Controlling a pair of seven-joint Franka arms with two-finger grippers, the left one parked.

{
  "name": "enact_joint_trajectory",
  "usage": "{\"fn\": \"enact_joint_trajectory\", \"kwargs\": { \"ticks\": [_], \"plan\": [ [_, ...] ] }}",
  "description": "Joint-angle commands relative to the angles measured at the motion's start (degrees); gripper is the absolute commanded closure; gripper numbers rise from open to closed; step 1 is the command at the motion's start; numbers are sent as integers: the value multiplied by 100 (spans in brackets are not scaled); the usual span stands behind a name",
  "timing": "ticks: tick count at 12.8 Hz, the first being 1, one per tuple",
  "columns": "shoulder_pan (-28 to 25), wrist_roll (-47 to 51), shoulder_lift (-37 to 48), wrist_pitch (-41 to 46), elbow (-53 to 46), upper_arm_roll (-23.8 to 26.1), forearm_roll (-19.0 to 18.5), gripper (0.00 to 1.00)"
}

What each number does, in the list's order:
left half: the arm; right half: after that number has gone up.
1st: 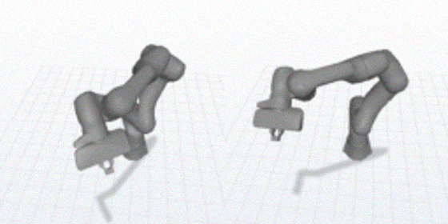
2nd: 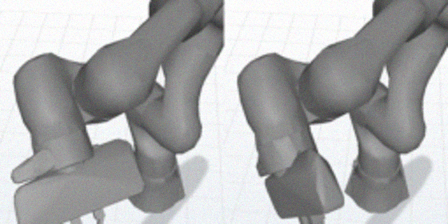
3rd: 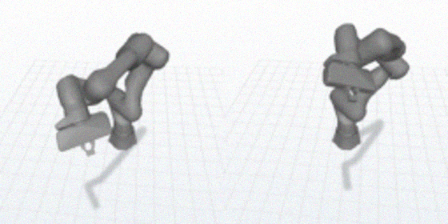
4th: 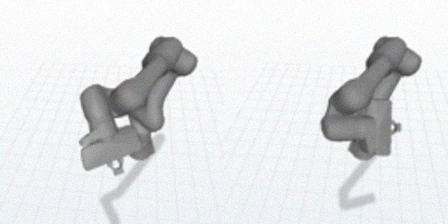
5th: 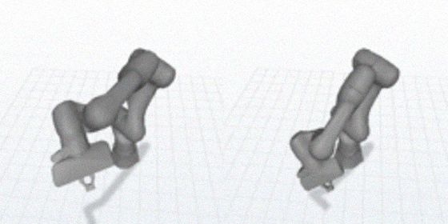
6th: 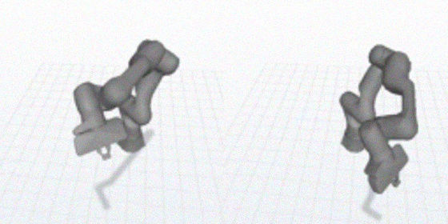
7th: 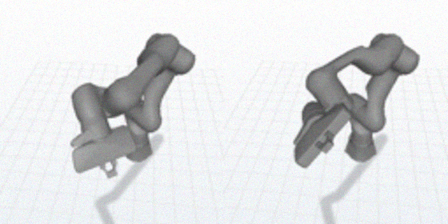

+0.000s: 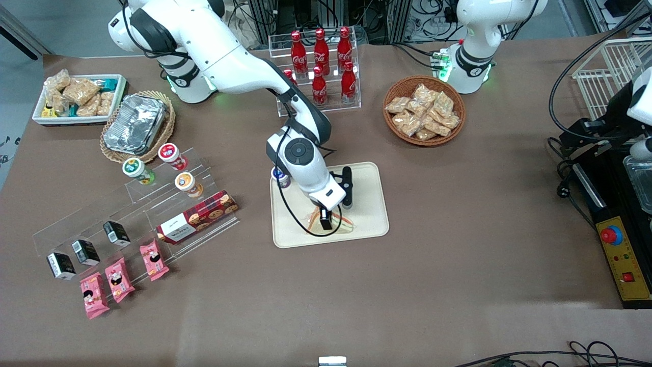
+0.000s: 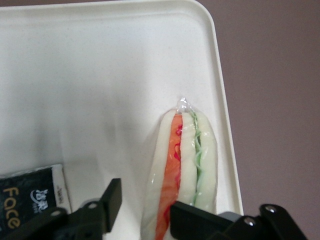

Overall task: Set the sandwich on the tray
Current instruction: 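Lower the sandwich onto the tray beside the black box and release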

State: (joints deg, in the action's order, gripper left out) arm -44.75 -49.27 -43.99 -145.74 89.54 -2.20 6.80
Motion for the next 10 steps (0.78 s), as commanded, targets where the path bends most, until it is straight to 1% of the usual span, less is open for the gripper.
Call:
{"fn": "enact_joint_trajectory", "kwargs": {
  "ticks": [1,2,5,7,9,10],
  "plan": [
    [45,5,-233,-86,-376,9,260,0],
    [80,-4,-233,-86,-411,9,478,0],
    [98,-21,-119,-60,-411,9,1286,0],
    [90,-21,-92,-60,-385,9,1569,0],
    [107,5,310,167,-297,1,1876,0],
    [212,14,495,360,-297,1,1973,0]
  ]
}}
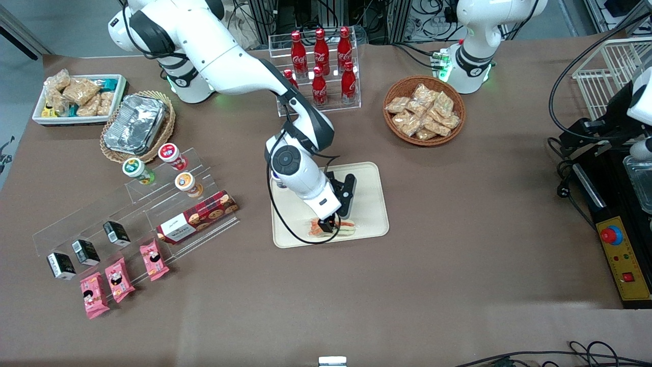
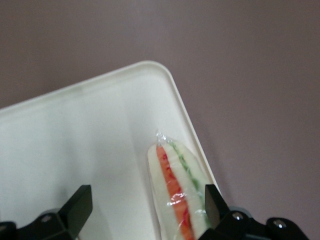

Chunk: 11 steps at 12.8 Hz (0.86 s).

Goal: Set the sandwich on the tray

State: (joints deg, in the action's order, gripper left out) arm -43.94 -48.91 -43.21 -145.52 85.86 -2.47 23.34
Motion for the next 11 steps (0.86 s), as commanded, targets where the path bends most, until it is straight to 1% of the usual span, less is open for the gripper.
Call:
{"fn": "enact_joint_trajectory", "kwargs": {
  "ticks": [1,3,5,7,8,9,11],
  "plan": [
    [218,4,540,479,80,27,329,0],
    [280,196,900,822,107,27,338,0],
    [403,722,1243,1304,107,10,338,0],
    [657,830,1577,1867,116,-8,260,0],
    [815,839,1796,2244,142,-8,111,0],
    [1104,848,2016,2613,142,1,-125,0],
    [1745,1136,2369,3492,107,-8,-215,0]
  ]
}}
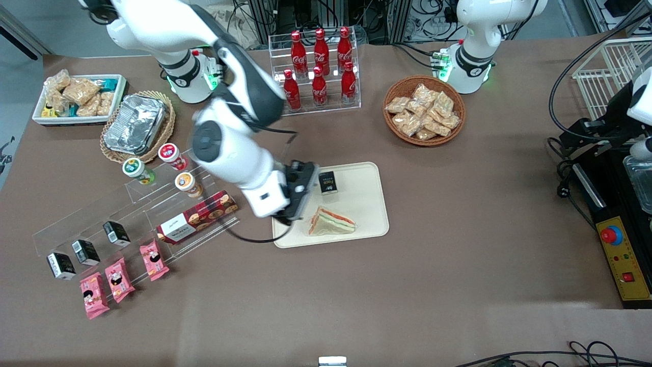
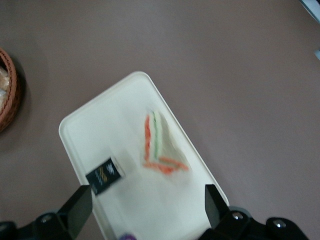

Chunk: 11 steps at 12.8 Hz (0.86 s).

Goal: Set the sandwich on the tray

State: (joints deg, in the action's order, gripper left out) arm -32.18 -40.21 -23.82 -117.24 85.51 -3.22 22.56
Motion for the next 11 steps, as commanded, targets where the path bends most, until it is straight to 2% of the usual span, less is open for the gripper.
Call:
{"fn": "enact_joint_trajectory", "kwargs": {
  "ticks": [1,3,5,8,10,11],
  "plan": [
    [833,433,553,964,142,67,-155,0],
    [1107,566,781,1317,150,40,-495,0],
    [1310,1335,1019,1746,151,40,-795,0],
    [1740,2119,1379,2222,186,58,-1515,0],
    [1969,2280,1739,2495,186,58,-2086,0],
    [2179,2341,1845,2548,186,49,-2176,0]
  ]
}}
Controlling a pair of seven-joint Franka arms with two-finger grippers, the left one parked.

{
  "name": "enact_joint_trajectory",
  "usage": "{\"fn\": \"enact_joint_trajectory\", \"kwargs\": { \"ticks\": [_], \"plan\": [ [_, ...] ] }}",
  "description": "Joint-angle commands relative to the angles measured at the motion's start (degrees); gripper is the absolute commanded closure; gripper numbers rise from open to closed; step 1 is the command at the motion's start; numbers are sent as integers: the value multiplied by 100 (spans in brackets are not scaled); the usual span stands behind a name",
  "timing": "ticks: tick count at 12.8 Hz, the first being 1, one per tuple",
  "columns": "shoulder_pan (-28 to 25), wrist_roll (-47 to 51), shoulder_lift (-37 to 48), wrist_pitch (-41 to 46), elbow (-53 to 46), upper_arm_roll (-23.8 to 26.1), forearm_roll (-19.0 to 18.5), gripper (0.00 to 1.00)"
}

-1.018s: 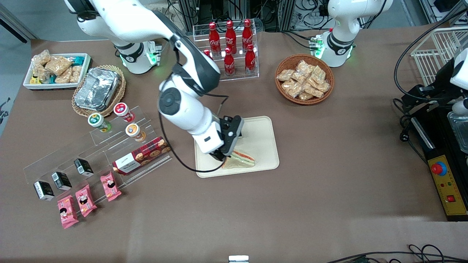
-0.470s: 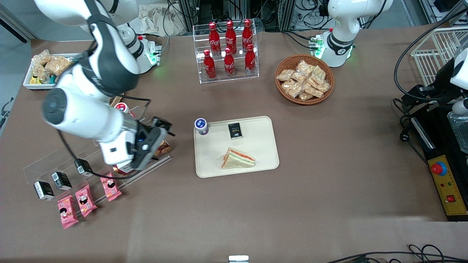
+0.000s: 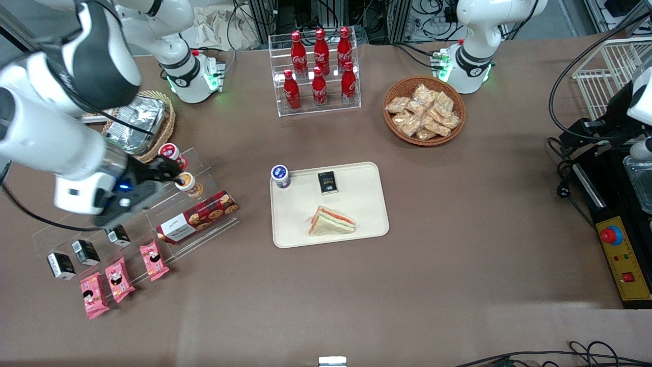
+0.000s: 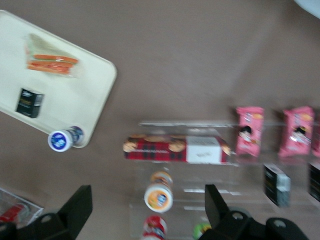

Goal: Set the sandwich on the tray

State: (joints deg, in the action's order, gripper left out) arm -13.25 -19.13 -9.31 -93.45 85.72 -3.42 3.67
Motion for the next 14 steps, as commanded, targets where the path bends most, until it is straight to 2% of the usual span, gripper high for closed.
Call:
{"fn": "enact_joint_trajectory", "kwargs": {
  "ticks": [1,3,6,9,14],
  "plan": [
    [488,303,394,117,129,52,-297,0],
    [805,653,517,178,199,-35,-297,0],
    [1069,980,1165,74,943,-54,-323,0],
    [1061,1288,1195,-269,1122,-62,-349,0],
    [1079,1280,1133,-234,1061,-62,-358,0]
  ]
}}
